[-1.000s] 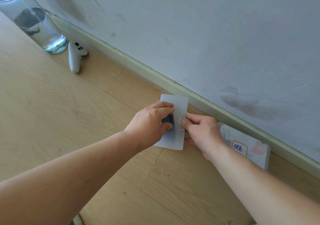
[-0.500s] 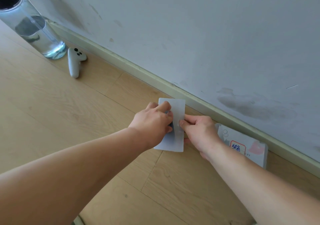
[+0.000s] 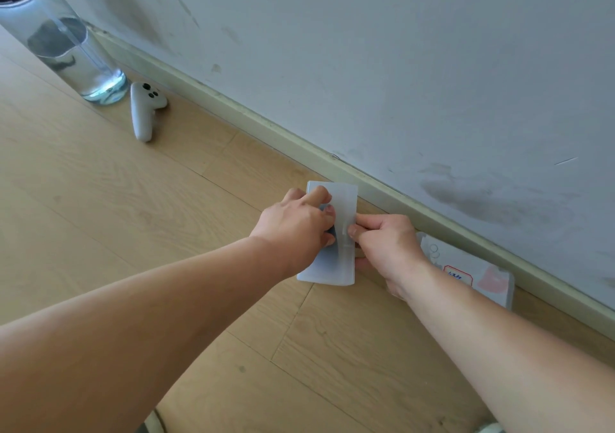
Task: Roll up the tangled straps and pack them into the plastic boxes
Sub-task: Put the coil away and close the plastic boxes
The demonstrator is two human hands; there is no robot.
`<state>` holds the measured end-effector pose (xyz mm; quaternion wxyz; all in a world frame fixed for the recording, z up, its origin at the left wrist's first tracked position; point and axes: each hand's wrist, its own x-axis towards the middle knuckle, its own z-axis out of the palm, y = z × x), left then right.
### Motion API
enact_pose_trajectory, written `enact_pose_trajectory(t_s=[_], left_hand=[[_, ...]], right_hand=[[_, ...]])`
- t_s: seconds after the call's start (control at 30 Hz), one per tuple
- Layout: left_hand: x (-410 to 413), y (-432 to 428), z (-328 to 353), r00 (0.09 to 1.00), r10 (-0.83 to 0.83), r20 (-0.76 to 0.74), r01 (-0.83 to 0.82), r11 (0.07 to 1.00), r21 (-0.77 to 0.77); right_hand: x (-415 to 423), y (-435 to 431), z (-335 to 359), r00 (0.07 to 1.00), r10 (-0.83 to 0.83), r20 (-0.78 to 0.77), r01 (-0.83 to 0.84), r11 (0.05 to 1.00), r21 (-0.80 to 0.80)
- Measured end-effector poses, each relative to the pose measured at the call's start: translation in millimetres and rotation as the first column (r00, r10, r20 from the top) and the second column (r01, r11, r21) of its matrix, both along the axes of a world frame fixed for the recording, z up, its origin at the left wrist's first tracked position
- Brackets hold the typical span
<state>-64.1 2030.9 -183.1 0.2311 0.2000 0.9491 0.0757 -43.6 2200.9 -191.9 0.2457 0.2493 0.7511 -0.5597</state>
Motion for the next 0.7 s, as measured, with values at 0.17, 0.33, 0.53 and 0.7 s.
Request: enact_pose_trajectory(t_s=[0.17,0.33,0.53,0.7], left_hand=[[6.3,0.4,-2.1,0.999,0.03,-0.038,-0.029,0.999,0.023],[17.5,0.9,-6.0,0.994,0.072,-0.08,-0.069,0.997,0.038],[18.2,3.4,-3.5,0.99,0.107,-0.092,-0.103,0.994,0.043],[26.5,2.9,-5.8,0.963,0.248,-0.11,-0.229,0.96,0.159]], right_hand=[[1.0,8.4,1.9,0.995,-0.104,0.002,0.104,0.986,-0.134],[12.5,0.9,-4.2,0.992,-0.112,-0.065,0.099,0.979,-0.178],[10.1,-1.9,-3.6,0.985,-0.143,-0.096,0.134,0.986,-0.101],[13.0,-1.0,0.2,0.98,-0.199,-0.031,0.196,0.978,-0.07]])
